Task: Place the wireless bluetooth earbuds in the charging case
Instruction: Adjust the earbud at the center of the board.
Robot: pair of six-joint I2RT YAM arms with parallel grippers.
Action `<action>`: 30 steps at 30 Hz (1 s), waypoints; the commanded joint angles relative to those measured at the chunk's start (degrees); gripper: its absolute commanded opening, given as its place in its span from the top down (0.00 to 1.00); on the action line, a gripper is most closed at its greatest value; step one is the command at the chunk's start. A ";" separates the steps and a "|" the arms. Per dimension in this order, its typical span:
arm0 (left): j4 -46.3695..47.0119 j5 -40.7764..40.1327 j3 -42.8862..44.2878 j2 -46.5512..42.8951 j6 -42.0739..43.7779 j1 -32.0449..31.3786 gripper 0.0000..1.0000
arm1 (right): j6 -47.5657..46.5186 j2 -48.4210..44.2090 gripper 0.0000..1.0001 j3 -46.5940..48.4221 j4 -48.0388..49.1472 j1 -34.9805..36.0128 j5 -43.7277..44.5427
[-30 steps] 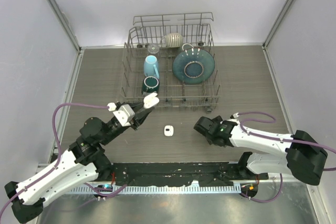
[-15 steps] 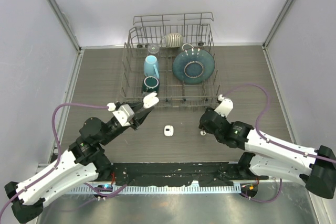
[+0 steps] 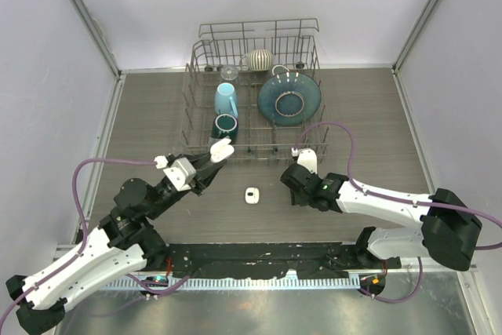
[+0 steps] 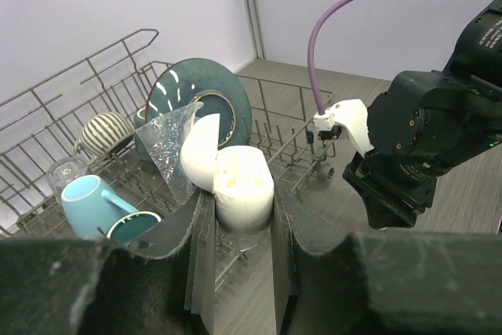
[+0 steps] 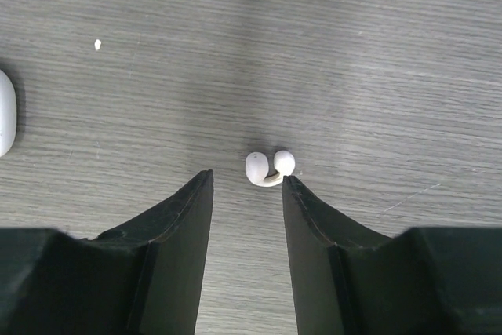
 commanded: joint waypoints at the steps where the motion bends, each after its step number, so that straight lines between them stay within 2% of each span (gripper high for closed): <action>1: 0.73 -0.90 -0.29 -0.53 0.43 -0.17 1.00 | 1.19 1.26 0.55 1.22 1.91 -0.01 -2.37; 7: 0.64 -0.91 -0.37 -0.70 0.34 -0.26 1.00 | 6.03 0.47 0.57 0.34 0.95 -0.09 -2.55; 17: 0.46 -0.90 -0.29 -0.79 0.34 -0.26 1.00 | 8.06 -1.64 0.58 -1.77 1.47 -0.01 -5.45; 30: 0.03 -0.90 0.24 -0.53 0.16 -0.17 1.00 | 7.01 6.70 0.61 1.22 0.25 -0.09 -1.85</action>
